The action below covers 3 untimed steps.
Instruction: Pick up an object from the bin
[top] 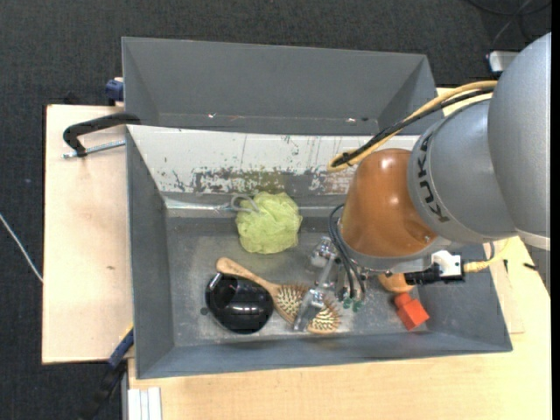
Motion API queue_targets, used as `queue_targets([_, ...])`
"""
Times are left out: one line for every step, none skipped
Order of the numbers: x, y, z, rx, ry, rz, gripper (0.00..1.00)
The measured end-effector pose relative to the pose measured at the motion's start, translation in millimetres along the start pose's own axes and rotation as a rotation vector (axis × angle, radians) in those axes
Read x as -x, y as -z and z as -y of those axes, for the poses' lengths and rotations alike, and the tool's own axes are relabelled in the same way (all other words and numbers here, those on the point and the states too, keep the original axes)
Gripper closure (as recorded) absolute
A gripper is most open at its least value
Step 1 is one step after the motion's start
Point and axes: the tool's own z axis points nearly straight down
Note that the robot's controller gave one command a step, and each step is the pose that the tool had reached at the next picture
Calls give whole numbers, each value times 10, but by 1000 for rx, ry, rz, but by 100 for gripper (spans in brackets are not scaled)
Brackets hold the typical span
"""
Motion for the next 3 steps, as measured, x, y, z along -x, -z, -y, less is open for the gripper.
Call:
queue_targets([-7, 23, -8, -2, 0, -2, 100])
queue_targets([-37, 112, -7, -6, 2, -8, 100])
queue_targets([-29, 302, 1, -8, 1, 1, 100])
